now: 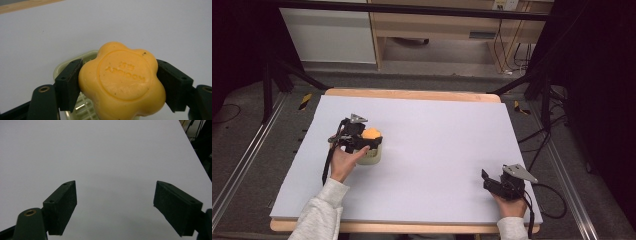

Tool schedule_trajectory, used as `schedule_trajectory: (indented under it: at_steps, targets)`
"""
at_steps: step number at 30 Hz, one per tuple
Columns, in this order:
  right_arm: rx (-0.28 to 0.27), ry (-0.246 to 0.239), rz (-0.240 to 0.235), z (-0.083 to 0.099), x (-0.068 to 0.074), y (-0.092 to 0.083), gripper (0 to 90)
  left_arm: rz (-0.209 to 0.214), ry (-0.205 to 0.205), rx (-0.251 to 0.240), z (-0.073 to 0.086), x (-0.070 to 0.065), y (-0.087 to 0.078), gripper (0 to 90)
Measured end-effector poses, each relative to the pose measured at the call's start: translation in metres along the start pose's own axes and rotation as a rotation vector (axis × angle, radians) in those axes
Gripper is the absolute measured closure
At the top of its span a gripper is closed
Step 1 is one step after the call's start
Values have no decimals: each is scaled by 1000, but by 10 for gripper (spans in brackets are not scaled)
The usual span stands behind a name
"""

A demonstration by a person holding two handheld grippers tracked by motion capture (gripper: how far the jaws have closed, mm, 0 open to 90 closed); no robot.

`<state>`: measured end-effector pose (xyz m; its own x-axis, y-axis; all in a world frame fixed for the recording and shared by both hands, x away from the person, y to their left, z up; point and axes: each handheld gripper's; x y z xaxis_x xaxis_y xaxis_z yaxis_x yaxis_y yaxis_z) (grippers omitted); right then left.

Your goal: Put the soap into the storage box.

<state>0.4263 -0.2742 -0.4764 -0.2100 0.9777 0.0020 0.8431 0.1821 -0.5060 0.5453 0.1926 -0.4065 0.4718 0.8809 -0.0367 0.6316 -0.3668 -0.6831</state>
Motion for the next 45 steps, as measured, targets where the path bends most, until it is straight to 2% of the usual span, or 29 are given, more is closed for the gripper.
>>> schedule_trajectory:
  at_steps: [15, 29, 33, 45]
  targets:
    - [2, -1, -2, 0, 1, 0, 190, -20, -18, 32, 12, 16, 10, 265]
    - [4, -2, -4, 0, 1, 1, 195, -22, -23, 57, 24, 19, 21, 265]
    - [5, -4, -6, 0, 1, 1, 195, -19, -41, 56, 27, 21, 23, 265]
    - [5, -4, -7, 0, 1, 1, 195, -14, -26, 72, 30, 18, 31, 265]
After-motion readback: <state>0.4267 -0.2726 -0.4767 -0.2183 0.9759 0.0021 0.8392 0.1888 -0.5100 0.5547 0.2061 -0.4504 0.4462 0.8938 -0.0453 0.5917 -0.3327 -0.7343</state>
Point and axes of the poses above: each handheld gripper's, and its own axes: y roughly forward along the jaws, z roughly out of its underside, x roughly to its left, and after that the axes turned 1 degree about x, right-handed
